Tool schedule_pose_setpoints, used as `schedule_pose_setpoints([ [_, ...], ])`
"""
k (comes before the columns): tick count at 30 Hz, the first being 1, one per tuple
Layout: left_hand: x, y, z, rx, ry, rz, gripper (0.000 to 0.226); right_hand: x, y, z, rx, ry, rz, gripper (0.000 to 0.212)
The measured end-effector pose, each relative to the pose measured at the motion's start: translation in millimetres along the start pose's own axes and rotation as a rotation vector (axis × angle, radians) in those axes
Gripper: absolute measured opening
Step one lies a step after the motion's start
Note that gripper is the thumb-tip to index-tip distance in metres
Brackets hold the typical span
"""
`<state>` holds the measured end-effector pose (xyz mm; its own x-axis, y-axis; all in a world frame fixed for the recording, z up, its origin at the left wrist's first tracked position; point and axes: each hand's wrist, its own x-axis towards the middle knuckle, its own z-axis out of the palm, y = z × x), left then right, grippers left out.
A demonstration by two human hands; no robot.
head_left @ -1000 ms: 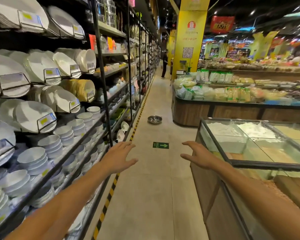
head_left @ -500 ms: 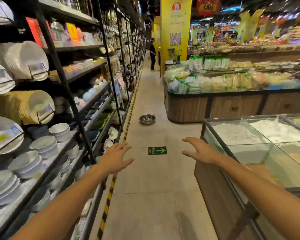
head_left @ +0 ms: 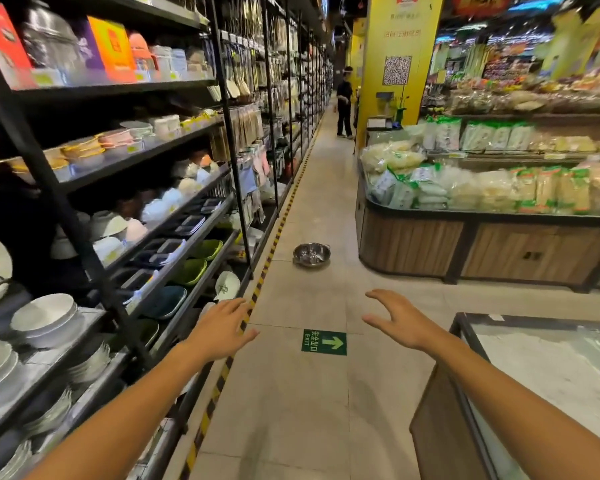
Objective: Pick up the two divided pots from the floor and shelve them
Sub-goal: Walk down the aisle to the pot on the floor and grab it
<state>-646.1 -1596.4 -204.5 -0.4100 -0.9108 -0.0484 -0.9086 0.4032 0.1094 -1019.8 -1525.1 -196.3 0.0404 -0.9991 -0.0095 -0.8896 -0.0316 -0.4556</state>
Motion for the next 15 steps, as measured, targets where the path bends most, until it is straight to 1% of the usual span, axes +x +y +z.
schedule_pose_setpoints([
  [5, 144.2, -30.8, 9.7, -0.025, 0.021, 0.045, 0.071, 139.4, 38.4, -7.5, -0.045, -0.014, 0.030, 0.067],
  [8, 234.6, -50.7, 3.1, -0.049, -0.002, 0.047, 0.074, 224.1, 53.9, -22.9, -0.049, -0.029, 0.051, 0.066],
  [11, 324.0, -66.9, 2.9, -0.063, -0.025, 0.046, 0.073, 302.7, 75.1, -32.1, -0.042, -0.027, 0.076, 0.067],
  [15, 428.0, -77.7, 12.8, -0.073, -0.062, 0.065, 0.074, 388.5, 112.0, -32.0, -0.051, -0.073, 0.118, 0.068],
])
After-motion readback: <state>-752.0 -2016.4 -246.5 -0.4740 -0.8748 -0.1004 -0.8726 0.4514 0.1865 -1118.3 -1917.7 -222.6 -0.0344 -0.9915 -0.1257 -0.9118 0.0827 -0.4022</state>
